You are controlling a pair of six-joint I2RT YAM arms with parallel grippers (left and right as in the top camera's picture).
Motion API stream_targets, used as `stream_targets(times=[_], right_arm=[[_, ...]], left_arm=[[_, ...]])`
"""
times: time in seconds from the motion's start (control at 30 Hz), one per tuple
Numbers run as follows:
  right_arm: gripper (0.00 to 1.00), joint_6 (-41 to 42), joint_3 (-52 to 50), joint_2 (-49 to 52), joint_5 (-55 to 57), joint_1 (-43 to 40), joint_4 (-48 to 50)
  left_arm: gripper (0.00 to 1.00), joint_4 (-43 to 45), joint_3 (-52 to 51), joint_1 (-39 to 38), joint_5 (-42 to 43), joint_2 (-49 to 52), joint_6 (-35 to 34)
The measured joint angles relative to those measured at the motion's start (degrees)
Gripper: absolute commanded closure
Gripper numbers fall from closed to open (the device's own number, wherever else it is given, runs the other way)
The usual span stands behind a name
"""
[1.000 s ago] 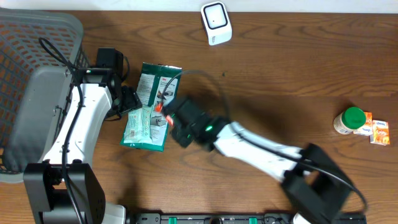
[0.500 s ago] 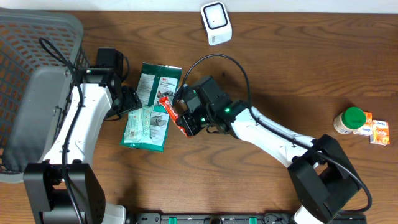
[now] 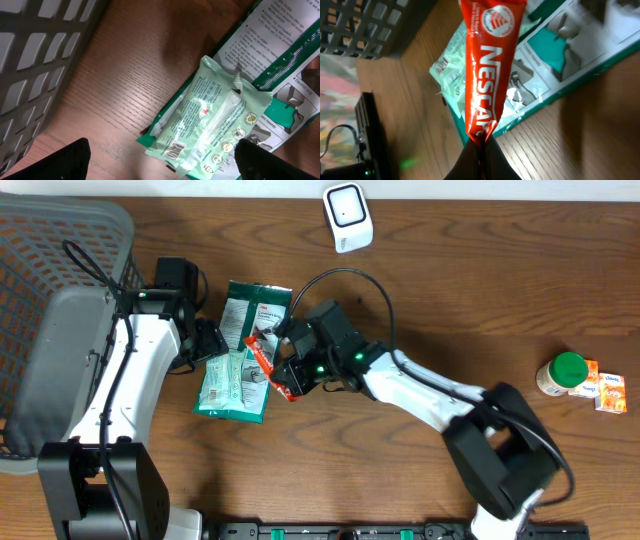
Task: Scan the item barcode
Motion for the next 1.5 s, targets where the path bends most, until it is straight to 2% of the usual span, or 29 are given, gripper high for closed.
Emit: stream_targets(times=[0.3, 0.33, 0.4, 0.53, 0.67, 0.97, 1.17, 1.37, 1.5], right_arm=[[0.98, 1.9, 0.0, 9.2, -10.6, -0.5, 6.3], [0.96, 2.0, 0.0, 9.4, -11.1, -0.6, 6.3], [0.85, 2.1, 0.0, 9.8, -11.0, -0.9, 5.9], [0.75, 2.2, 0.0, 10.7, -8.4, -1.1, 3.3], [0.73, 1.9, 0.0, 11.0, -8.7, -1.1, 3.5], [0.57, 1.8, 0.3, 10.6, -9.7, -2.1, 3.2], [0.49, 1.8, 0.3, 7.6, -2.5, -4.1, 1.1], [0.52, 0.3, 0.3, 0.5, 10.2, -3.0, -2.5], [0.55, -1.9, 0.3, -2.0, 19.0, 0.6, -3.1]], left_arm=[[0.07, 0.0, 0.0, 0.0, 0.0, 0.0, 0.0], [0.07, 0.0, 0.0, 0.0, 0.0, 0.0, 0.0], [0.07, 0.0, 0.0, 0.0, 0.0, 0.0, 0.0], [0.07, 0.0, 0.0, 0.0, 0.0, 0.0, 0.0], [0.07, 0.0, 0.0, 0.0, 0.0, 0.0, 0.0], [0.07, 0.0, 0.0, 0.0, 0.0, 0.0, 0.0], [0.07, 0.0, 0.0, 0.0, 0.0, 0.0, 0.0], [0.07, 0.0, 0.0, 0.0, 0.0, 0.0, 0.0], [0.07, 0.0, 0.0, 0.0, 0.0, 0.0, 0.0]])
